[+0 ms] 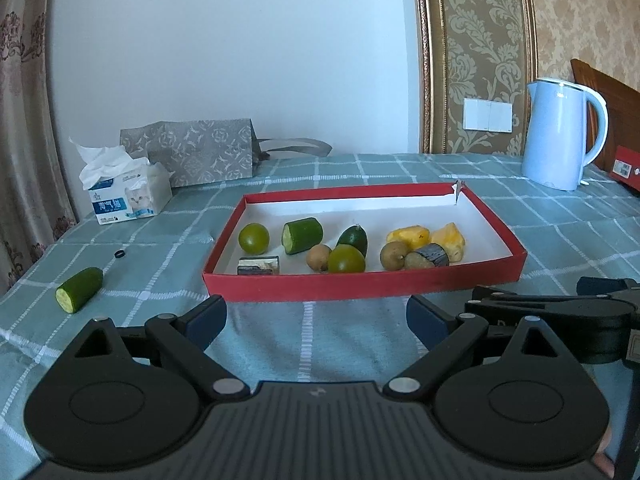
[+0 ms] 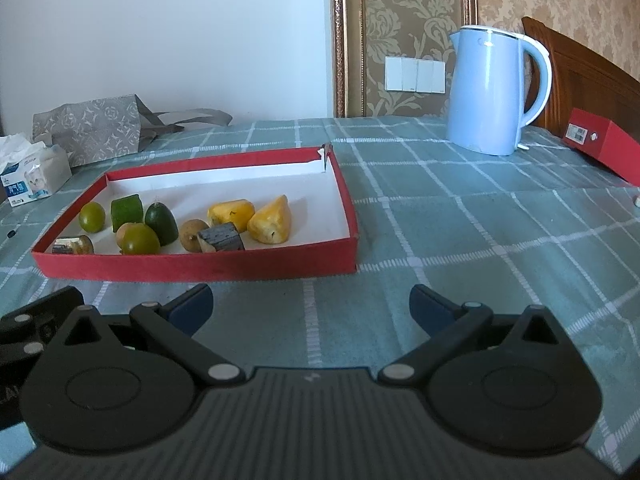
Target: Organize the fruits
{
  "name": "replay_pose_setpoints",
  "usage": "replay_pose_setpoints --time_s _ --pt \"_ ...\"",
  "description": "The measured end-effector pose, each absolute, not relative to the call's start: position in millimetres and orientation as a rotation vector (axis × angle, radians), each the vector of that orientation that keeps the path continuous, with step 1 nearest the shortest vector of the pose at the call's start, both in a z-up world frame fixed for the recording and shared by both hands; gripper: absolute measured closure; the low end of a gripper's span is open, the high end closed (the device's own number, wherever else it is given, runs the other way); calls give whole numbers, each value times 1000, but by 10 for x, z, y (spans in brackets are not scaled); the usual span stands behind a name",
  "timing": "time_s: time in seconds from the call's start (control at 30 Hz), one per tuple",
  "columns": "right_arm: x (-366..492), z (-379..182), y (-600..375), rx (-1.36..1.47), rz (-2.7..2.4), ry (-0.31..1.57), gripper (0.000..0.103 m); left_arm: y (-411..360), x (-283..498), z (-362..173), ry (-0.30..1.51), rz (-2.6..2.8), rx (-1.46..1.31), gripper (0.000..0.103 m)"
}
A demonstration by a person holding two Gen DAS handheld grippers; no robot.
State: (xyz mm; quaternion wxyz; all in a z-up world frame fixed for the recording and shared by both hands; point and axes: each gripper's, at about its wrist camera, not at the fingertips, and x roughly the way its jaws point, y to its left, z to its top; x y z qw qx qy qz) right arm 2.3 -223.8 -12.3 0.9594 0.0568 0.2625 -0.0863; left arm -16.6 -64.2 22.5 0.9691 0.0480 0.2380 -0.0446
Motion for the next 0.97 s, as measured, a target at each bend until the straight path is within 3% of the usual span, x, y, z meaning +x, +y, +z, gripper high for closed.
replay_pose_setpoints --time_s 0.97 --pt "-4 -92 -2157 75 -196 502 0 -620 -194 230 447 -42 109 6"
